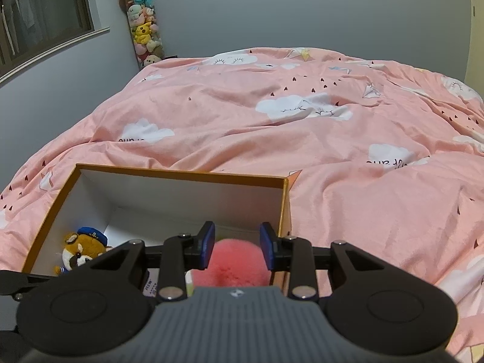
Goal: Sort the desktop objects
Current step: 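Lower the pompom into the shoebox and open the right gripper while the left lowers the Vaseline tube, then withdraw both grippers from the shoebox toward the remaining items, then grasp the round mirror with the right gripper while the left grasps the white glasses box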
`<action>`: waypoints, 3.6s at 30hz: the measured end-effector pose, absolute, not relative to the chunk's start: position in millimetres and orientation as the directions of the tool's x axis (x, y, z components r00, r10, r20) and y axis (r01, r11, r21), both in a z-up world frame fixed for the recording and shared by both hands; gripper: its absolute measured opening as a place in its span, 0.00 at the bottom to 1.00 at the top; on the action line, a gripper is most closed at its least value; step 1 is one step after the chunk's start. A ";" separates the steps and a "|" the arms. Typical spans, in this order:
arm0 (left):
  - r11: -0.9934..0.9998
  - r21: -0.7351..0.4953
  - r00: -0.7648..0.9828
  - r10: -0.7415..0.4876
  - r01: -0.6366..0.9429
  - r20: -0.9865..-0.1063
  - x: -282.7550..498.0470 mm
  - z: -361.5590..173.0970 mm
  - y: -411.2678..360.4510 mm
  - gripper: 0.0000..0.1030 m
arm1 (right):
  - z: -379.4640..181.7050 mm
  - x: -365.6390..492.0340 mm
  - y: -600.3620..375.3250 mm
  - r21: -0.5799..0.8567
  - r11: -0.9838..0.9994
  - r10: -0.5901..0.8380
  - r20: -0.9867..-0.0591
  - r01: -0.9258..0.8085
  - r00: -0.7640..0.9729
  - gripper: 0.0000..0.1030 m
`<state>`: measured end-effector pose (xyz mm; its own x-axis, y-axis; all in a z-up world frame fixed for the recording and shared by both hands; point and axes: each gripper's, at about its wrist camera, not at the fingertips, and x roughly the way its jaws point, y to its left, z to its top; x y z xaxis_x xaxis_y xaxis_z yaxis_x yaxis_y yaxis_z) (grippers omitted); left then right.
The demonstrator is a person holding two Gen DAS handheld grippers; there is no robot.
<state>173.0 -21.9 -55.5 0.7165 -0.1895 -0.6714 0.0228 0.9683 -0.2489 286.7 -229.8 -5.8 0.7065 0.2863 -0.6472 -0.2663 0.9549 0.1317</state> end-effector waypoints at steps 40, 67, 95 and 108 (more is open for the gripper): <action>0.969 -0.229 0.544 -0.140 -0.098 -0.827 20.4 -32.9 -49.0 0.24 | -59.1 94.7 -225.4 0.257 0.893 0.408 -0.808 -0.369 0.425 0.55; 0.983 0.110 0.394 0.161 -0.150 -0.905 28.7 -15.0 27.9 0.34 | -82.5 140.6 -217.7 0.109 0.886 0.262 -0.920 -0.451 0.293 0.60; 0.996 -0.034 0.075 -0.028 -0.080 -0.997 73.5 -70.2 72.6 0.48 | -92.6 155.6 -219.2 0.313 0.825 0.396 -0.914 -0.470 0.086 0.29; 0.983 -0.124 0.002 -0.124 -0.133 -0.992 86.4 -87.2 86.2 0.49 | -113.6 163.7 -218.3 0.356 0.825 0.410 -0.911 -0.438 0.032 0.14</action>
